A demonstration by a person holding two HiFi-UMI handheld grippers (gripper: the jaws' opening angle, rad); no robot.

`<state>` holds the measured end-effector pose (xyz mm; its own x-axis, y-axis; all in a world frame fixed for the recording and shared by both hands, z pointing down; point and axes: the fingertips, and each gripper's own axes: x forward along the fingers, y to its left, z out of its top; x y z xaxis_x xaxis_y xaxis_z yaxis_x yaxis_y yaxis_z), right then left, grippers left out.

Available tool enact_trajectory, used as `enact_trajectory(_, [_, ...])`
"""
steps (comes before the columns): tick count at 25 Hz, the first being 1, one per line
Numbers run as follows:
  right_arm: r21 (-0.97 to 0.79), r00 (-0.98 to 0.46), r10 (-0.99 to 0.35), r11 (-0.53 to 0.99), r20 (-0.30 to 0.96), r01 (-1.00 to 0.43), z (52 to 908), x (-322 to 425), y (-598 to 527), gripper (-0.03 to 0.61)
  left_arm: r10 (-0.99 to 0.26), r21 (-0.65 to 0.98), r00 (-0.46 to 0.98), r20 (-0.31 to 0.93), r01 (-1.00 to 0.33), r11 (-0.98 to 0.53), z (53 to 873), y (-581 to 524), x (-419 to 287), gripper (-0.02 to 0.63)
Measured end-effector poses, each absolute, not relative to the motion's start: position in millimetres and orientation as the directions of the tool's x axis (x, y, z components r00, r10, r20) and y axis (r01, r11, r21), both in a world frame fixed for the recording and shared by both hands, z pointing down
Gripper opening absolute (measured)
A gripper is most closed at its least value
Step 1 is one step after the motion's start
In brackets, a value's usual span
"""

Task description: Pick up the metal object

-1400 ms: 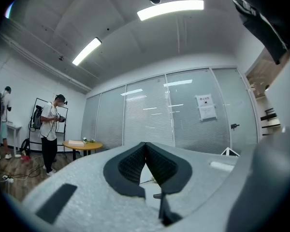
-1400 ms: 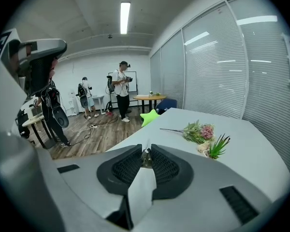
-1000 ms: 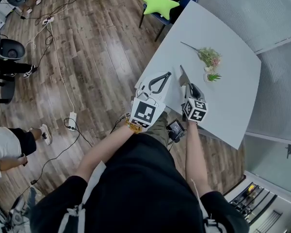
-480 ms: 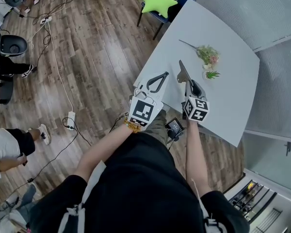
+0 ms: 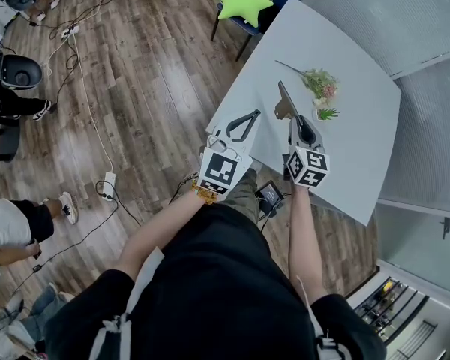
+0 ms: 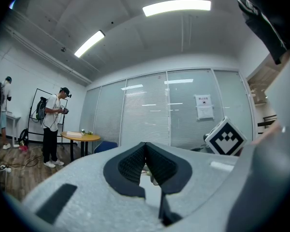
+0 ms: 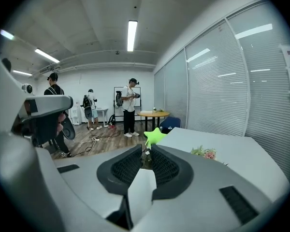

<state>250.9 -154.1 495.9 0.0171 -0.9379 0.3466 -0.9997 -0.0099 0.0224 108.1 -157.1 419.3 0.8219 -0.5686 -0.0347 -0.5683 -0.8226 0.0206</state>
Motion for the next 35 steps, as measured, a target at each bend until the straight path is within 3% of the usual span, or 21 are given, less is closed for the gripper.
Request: enact_trajectory(35, [0.054,0.018,-0.991,-0.01,0.134,-0.999,407.3,228.9,-120.1,0.06,-0.512,0.019,0.859,-0.016,-0.512,-0.859,426.8,-151.7,125.3,0.011])
